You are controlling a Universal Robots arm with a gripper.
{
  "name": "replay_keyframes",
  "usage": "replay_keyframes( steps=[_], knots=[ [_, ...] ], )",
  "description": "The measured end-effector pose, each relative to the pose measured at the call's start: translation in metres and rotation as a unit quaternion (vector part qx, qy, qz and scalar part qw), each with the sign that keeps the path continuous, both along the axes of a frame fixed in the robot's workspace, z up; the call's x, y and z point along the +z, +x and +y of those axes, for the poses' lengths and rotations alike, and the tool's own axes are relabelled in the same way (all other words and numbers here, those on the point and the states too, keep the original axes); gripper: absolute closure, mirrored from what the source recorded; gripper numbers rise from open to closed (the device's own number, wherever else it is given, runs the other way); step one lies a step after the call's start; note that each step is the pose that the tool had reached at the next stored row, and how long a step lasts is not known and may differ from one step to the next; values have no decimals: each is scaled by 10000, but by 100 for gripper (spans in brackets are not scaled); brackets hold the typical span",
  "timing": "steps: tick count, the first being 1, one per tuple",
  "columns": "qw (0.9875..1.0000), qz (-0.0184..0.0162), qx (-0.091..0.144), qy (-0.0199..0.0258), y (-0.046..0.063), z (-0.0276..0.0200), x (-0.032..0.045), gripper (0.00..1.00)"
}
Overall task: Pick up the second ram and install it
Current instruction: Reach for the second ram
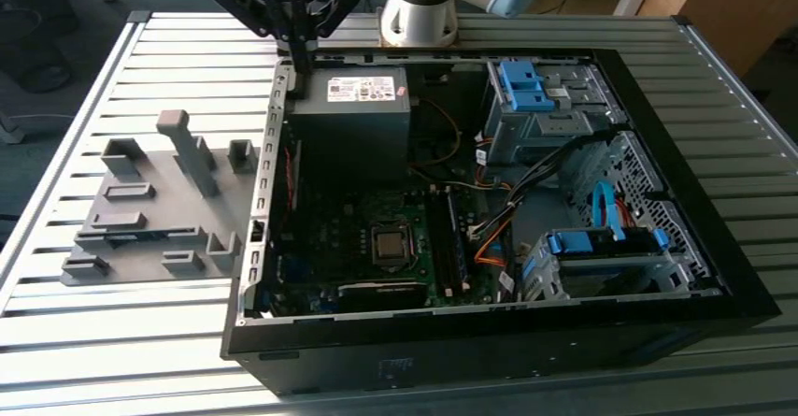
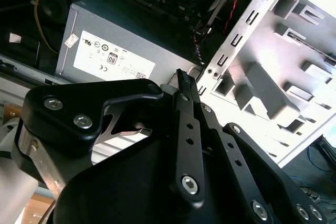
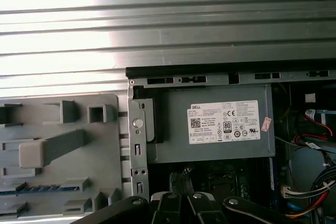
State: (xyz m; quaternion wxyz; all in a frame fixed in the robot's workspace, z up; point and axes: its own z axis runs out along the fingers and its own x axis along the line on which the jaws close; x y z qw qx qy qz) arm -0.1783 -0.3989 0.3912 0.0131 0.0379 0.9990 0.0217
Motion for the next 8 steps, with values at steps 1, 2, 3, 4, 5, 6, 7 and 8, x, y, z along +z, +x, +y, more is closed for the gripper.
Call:
replay_keyframes(
  steps=[1,2,3,4,5,6,7,8],
  knots=[
    [10000,0,0,0,-2,0,0,89],
    [10000,0,0,0,-4,0,0,89],
    [10000,0,0,0,-6,0,0,89],
    [10000,0,0,0,-8,0,0,89],
    [10000,0,0,0,-10,0,0,89],
    [10000,0,0,0,-13,0,0,89],
    [10000,0,0,0,-15,0,0,89],
    [10000,0,0,0,-18,0,0,89]
  ],
)
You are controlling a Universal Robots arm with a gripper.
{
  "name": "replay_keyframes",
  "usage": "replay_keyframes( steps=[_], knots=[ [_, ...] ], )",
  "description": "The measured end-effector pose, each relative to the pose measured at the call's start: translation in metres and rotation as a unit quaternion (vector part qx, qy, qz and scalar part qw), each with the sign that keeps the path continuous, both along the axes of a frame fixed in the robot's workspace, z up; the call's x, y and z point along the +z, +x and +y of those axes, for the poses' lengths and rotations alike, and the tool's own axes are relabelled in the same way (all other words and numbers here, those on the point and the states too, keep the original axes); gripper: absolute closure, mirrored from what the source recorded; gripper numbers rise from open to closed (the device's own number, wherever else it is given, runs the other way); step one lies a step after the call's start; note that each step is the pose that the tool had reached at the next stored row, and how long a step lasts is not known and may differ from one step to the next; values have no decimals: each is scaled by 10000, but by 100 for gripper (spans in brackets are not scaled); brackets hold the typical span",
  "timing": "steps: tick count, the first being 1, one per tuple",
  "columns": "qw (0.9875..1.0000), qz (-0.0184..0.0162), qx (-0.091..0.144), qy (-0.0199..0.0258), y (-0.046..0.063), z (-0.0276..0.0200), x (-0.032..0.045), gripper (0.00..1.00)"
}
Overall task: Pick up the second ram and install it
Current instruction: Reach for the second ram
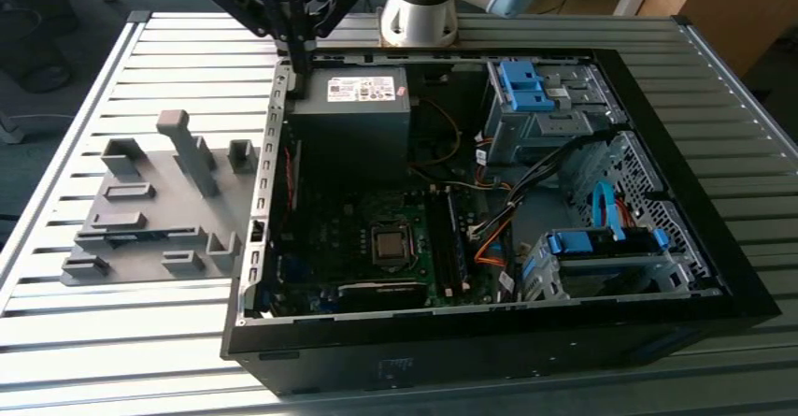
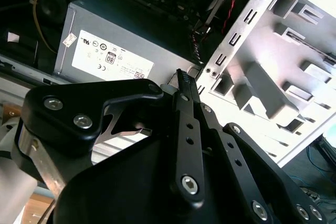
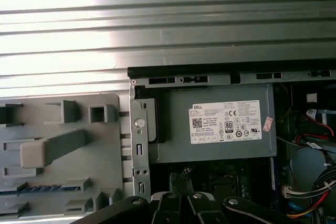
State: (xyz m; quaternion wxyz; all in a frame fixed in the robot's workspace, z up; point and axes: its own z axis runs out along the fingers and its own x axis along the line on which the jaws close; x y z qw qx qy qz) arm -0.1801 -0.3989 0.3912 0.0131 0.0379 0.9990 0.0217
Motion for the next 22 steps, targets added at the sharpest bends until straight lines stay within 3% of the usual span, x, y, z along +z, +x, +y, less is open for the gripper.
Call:
replay_keyframes(
  steps=[22],
  knots=[
    [10000,0,0,0,-100,0,0,89]
  ],
)
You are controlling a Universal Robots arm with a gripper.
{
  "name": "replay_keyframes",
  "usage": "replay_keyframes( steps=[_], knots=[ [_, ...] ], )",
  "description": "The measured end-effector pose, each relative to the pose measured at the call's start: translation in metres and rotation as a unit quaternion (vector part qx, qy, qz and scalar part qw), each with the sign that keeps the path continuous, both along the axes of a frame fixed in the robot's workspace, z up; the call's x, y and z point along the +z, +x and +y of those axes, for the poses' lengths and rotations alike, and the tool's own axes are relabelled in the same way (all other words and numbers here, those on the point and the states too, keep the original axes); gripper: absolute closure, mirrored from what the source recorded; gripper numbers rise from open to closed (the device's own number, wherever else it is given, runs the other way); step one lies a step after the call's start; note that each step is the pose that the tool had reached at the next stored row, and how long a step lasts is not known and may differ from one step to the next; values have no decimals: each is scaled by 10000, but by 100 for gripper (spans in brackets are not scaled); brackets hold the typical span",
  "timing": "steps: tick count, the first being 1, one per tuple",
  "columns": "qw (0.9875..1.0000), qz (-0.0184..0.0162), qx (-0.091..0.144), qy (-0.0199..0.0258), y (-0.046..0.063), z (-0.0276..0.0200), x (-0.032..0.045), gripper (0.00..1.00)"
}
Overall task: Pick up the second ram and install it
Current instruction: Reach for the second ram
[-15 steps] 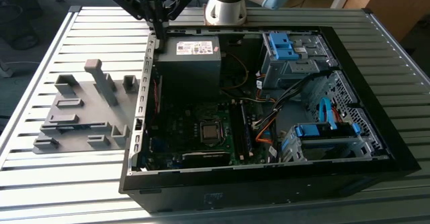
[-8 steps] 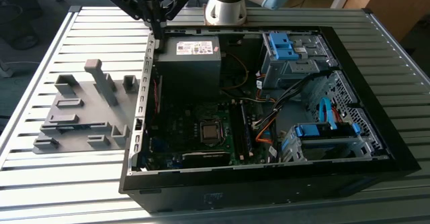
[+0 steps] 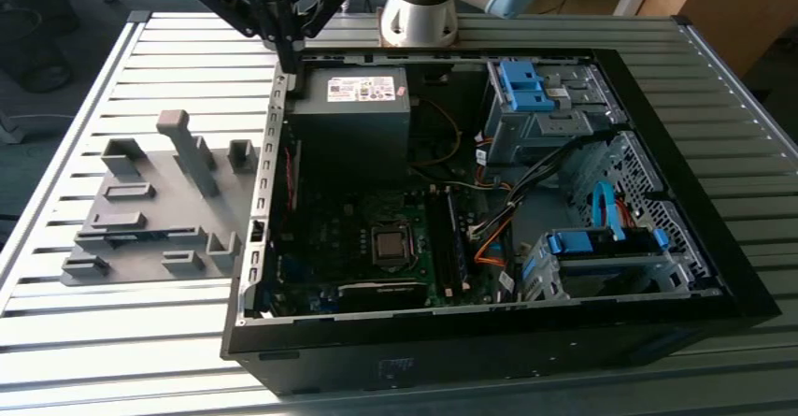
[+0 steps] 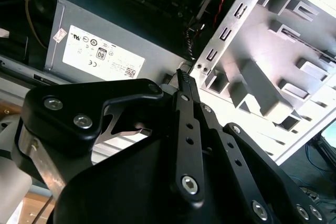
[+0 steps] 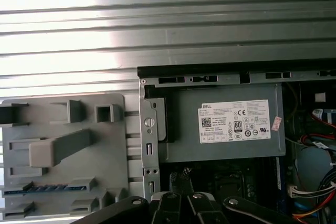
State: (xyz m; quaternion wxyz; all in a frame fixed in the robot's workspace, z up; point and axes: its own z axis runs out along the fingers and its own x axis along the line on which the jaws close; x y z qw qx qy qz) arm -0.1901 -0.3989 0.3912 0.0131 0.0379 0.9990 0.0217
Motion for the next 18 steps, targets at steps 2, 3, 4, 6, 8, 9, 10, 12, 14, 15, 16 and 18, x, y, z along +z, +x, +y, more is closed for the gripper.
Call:
replay_keyframes(
  steps=[2,3,4,6,8,9,10,12,14,15,16,18],
  knots=[
    [10000,0,0,0,-9,0,0,89],
    [10000,0,0,0,-13,0,0,89],
    [10000,0,0,0,-17,0,0,89],
    [10000,0,0,0,-25,0,0,89],
    [10000,0,0,0,-31,0,0,89],
    [10000,0,0,0,-36,0,0,89],
    [10000,0,0,0,-38,0,0,89],
    [10000,0,0,0,-46,0,0,89],
    [10000,0,0,0,-51,0,-1,89],
    [10000,0,0,0,-56,0,-1,89],
    [10000,0,0,0,-60,0,-1,89],
    [10000,0,0,0,-66,0,-1,89]
  ],
)
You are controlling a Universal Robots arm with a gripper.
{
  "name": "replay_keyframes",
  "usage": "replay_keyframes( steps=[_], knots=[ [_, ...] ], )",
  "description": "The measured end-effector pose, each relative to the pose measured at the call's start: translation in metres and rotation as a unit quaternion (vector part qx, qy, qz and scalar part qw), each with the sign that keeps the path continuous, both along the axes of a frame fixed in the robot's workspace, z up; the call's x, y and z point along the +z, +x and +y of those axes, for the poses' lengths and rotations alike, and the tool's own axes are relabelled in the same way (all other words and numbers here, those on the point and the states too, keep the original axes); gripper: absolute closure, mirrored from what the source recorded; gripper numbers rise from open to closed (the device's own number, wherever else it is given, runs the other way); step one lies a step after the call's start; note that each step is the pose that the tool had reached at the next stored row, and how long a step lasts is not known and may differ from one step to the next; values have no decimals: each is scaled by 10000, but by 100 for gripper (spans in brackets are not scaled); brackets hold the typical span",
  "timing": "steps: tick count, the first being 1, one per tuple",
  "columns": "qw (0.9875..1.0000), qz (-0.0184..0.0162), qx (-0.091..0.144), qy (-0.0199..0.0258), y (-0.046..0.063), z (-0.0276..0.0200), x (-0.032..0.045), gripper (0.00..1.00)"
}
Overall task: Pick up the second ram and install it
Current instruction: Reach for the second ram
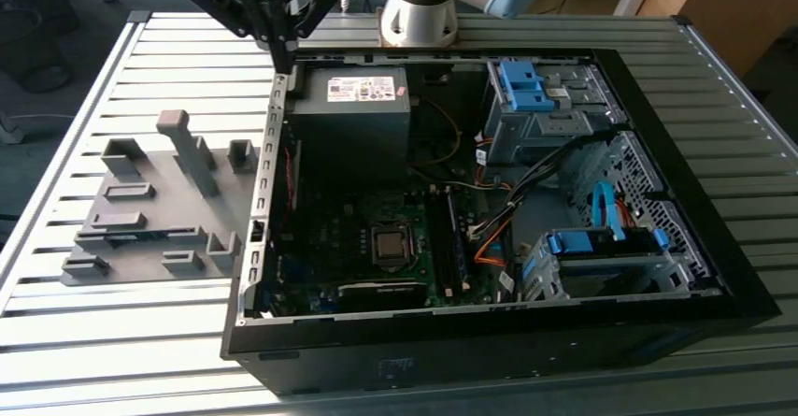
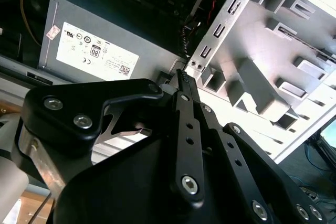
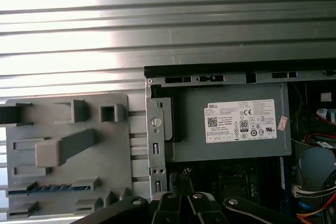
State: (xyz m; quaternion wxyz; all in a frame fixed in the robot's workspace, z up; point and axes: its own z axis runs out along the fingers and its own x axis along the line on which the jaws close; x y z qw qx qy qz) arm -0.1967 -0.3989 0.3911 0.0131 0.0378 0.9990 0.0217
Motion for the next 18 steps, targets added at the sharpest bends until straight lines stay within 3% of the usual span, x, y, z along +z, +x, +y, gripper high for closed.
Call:
replay_keyframes(
  steps=[18],
  knots=[
    [10000,0,-1,0,-54,0,-1,89]
  ],
)
